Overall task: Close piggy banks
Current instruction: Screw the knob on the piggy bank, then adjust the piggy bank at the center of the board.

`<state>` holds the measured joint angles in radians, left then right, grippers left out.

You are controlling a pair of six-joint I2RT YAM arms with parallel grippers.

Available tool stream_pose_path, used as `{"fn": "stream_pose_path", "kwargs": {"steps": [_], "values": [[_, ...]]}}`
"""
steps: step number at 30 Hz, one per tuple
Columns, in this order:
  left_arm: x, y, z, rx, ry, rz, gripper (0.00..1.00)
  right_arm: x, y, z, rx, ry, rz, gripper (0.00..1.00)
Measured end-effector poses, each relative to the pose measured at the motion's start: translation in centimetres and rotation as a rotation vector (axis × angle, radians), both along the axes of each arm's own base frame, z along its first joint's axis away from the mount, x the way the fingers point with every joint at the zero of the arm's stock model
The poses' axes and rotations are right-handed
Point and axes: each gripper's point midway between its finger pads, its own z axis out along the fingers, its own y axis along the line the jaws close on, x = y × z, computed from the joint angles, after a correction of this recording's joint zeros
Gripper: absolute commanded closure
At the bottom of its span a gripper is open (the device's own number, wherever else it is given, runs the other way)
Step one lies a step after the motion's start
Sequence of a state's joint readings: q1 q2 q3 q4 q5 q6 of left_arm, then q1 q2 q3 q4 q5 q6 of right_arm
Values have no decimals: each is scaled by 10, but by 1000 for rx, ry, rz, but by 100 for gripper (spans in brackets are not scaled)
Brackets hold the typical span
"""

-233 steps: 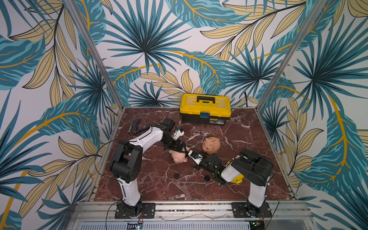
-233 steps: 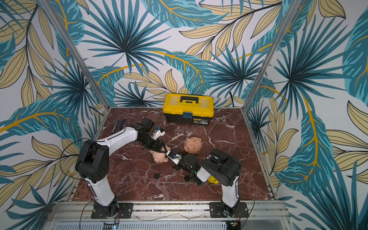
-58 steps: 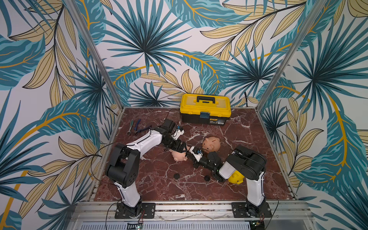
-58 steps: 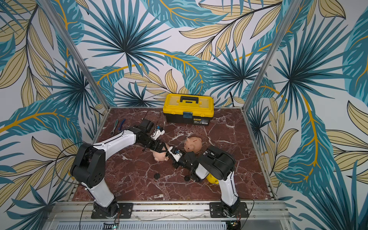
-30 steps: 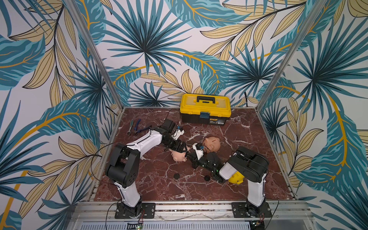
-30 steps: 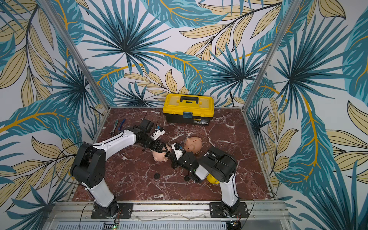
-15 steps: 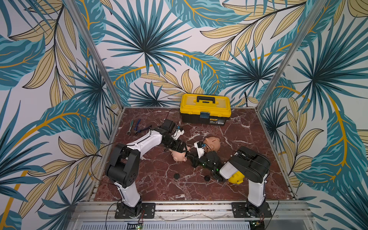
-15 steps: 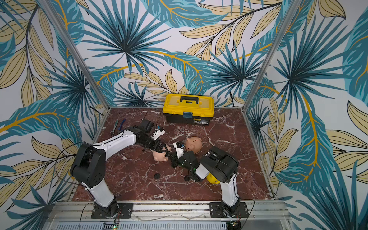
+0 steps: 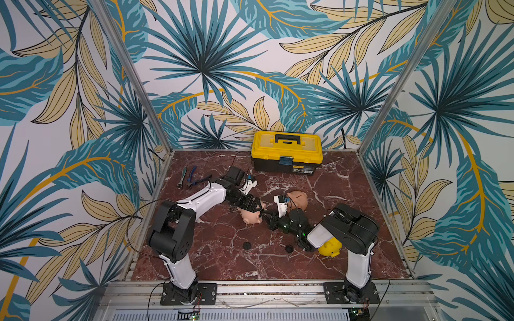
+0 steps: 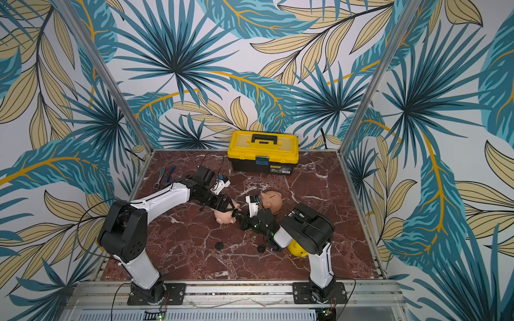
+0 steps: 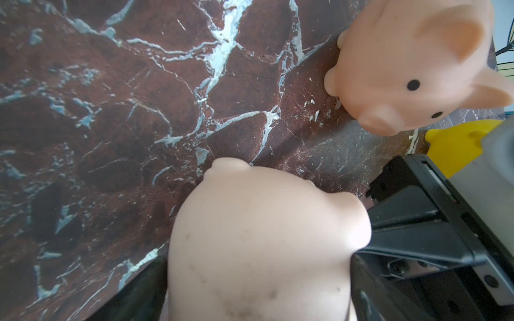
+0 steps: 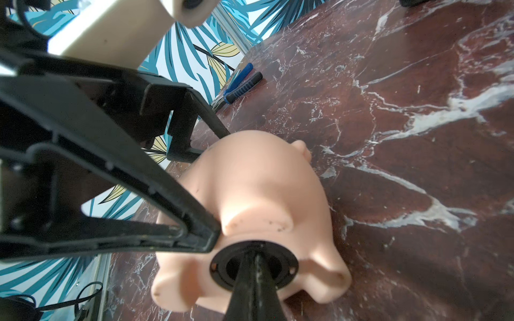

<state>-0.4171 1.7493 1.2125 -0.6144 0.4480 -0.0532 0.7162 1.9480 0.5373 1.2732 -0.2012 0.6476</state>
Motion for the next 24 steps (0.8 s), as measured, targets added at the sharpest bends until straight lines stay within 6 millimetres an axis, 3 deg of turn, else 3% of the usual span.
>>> {"fn": "stream_pose_path", "kwargs": {"steps": [9, 14, 19, 24], "values": [[3, 2, 0, 4, -15, 21, 3, 3, 0, -1, 27, 54, -1, 100], [3, 4, 0, 18, -19, 43, 3, 4, -1, 2, 4, 60, 2, 88], [9, 9, 1, 38, -30, 89, 5, 7, -5, 27, -24, -7, -5, 80], [14, 16, 4, 44, -41, 140, 5, 6, -10, 51, -70, -81, -5, 78]]}}
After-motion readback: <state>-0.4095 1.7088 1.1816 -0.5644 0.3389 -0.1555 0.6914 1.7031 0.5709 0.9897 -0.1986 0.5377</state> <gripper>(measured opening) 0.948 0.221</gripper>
